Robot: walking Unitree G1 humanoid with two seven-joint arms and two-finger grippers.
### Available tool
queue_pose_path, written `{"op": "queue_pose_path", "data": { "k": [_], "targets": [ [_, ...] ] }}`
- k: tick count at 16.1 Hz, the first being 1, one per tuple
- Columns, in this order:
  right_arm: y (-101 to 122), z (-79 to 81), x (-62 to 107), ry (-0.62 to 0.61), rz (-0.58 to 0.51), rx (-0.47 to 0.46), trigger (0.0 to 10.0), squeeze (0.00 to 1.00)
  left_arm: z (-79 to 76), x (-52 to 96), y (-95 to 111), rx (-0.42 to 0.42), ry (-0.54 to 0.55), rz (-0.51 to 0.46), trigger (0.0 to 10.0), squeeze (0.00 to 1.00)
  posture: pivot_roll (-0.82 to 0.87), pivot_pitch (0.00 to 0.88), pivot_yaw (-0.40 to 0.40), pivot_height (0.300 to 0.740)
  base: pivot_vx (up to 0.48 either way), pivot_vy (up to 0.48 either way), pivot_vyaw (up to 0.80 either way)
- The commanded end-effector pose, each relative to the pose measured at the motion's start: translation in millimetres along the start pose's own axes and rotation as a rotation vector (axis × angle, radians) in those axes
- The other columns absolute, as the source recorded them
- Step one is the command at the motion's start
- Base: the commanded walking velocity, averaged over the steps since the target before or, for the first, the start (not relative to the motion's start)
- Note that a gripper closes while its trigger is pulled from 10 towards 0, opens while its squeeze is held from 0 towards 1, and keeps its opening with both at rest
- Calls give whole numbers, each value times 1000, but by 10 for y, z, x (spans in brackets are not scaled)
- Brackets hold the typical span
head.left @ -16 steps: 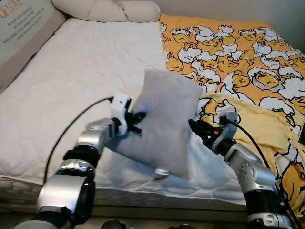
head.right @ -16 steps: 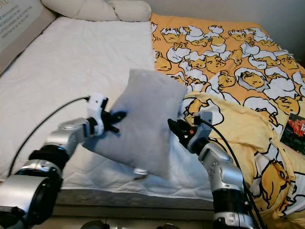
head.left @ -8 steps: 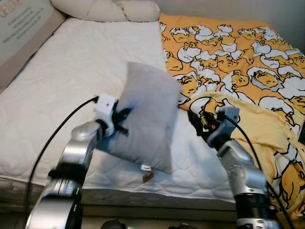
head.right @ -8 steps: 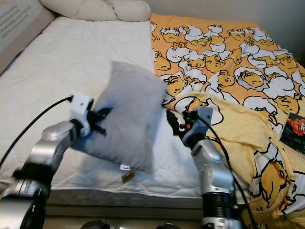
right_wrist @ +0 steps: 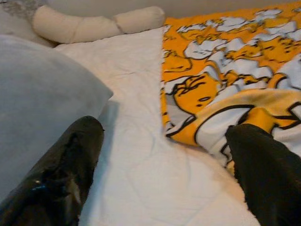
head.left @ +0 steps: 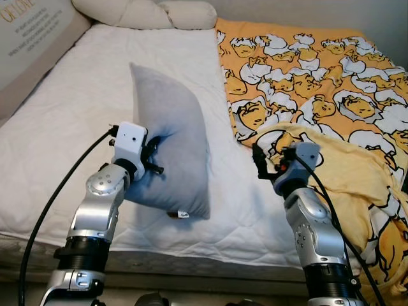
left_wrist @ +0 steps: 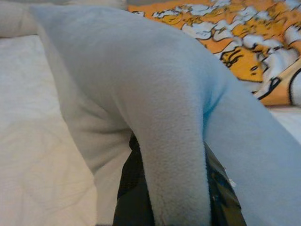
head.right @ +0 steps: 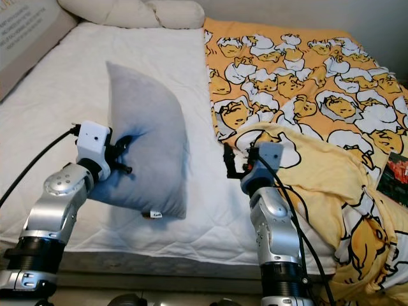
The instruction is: Clean up the room
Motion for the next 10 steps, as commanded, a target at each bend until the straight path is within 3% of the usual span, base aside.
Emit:
{"op": "queue_pose_path", "data": {
  "k": [1, 2, 3, 4, 7, 10],
  "targets": [
    [13, -47, 9, -26, -5, 4, 10000, 761, -44, -15, 213, -37, 3, -72, 10000, 0, -3, 0, -25, 740, 0, 0, 0],
    [13, -59, 5, -31, -3, -1, 10000, 227, -43, -21, 238, -38, 7, -85, 10000, 0, -3, 0, -26, 740, 0, 277, -425],
    [15, -61, 3, -32, -4, 0, 10000, 227, -43, -23, 248, -41, 8, -89, 10000, 0, -3, 0, -26, 740, 0, 277, -425],
    [20, -62, -1, -37, -6, 6, 10000, 0, -34, -31, 279, -57, 14, -97, 10000, 0, -3, 0, -25, 740, 0, 390, -800],
    [7, -13, 3, -31, -6, 2, 10000, 0, -36, -30, 311, -68, 18, -99, 10000, 0, 1, 0, -23, 740, 0, 400, -650],
    [-22, 48, -10, -15, 7, 11, 10000, 0, -31, -38, 321, -77, 23, -96, 10000, 0, 6, 0, -26, 740, 0, 407, 0]
  ]
}}
Point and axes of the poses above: a point about 5 cm out from each wrist's last joint towards the gripper, its own x axis pointing back from the gripper into the wrist, its own y axis along the axis of the wrist's last joint, z = x × y, the point moved 4 cm from there along -x, pointing out of the wrist towards the gripper, and after that the axes turned 4 degrees about x, right-handed, at the moved point
